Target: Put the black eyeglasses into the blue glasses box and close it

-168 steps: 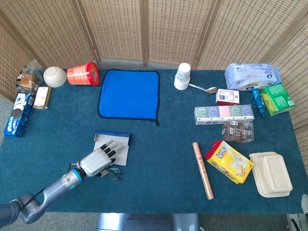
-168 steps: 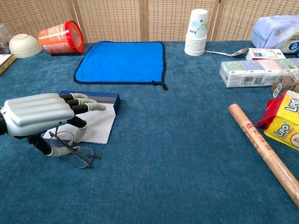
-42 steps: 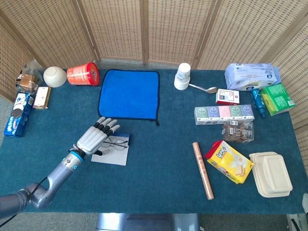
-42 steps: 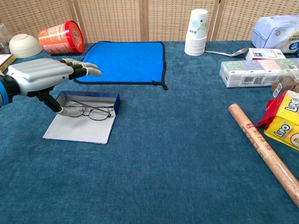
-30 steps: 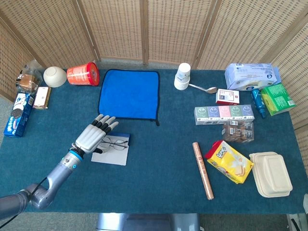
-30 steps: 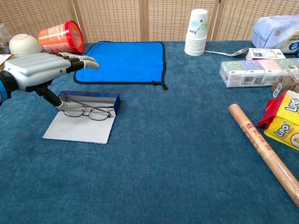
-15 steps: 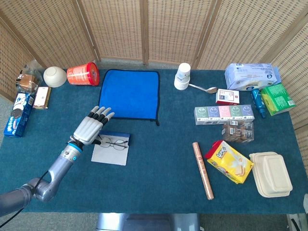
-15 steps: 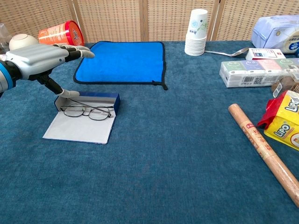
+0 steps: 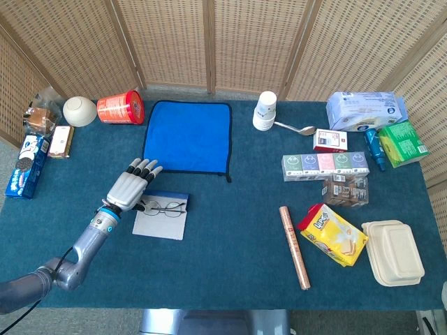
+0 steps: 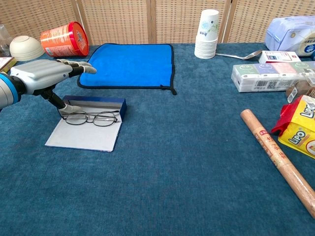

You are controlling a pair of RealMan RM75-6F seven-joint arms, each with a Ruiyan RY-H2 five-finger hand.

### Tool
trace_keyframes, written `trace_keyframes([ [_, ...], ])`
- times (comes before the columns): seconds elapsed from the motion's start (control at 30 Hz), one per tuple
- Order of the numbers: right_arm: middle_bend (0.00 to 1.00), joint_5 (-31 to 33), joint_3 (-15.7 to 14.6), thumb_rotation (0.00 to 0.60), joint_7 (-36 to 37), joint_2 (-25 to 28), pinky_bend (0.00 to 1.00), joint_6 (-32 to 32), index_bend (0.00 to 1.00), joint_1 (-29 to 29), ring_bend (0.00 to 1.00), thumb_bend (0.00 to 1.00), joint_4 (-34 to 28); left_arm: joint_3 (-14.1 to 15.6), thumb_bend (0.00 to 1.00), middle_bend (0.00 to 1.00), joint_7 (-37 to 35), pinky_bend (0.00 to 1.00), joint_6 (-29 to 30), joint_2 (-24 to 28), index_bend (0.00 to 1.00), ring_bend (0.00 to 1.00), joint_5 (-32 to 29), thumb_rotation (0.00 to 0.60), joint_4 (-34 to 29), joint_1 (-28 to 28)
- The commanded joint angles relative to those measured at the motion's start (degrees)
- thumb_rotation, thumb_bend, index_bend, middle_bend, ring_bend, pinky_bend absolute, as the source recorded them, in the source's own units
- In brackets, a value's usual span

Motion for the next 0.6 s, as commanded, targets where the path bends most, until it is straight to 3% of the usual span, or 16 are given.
trace_keyframes([
  [0.03, 0.29, -0.13, -0.03, 0.414, -0.10, 0.01, 0.23, -0.01, 0.17, 0.03, 0.21, 0.42, -0.09, -0.26, 0.21, 0.00, -0.84, 0.00, 1.37, 0.37, 0.00, 0.00, 0.99, 0.439, -0.87, 0.10],
  [0.3, 0.29, -0.21, -0.11, 0.414, -0.18, -0.14, 0.23, -0.07, 0.17, 0.04, 0.22, 0.42, -0.09, 0.33, 0.21, 0.00, -3.03, 0.00, 4.75, 2.29, 0.00, 0.00, 4.97, 0.435, -4.87, 0.38],
  [0.6, 0.29, -0.48, -0.08, 0.416, 0.07, -0.13, 0.23, 0.03, 0.17, 0.10, 0.22, 0.42, 0.01, 2.69, 0.21, 0.00, 0.58, 0.00, 0.99, 4.33, 0.00, 0.00, 4.09, 0.399, -8.57, 0.43],
])
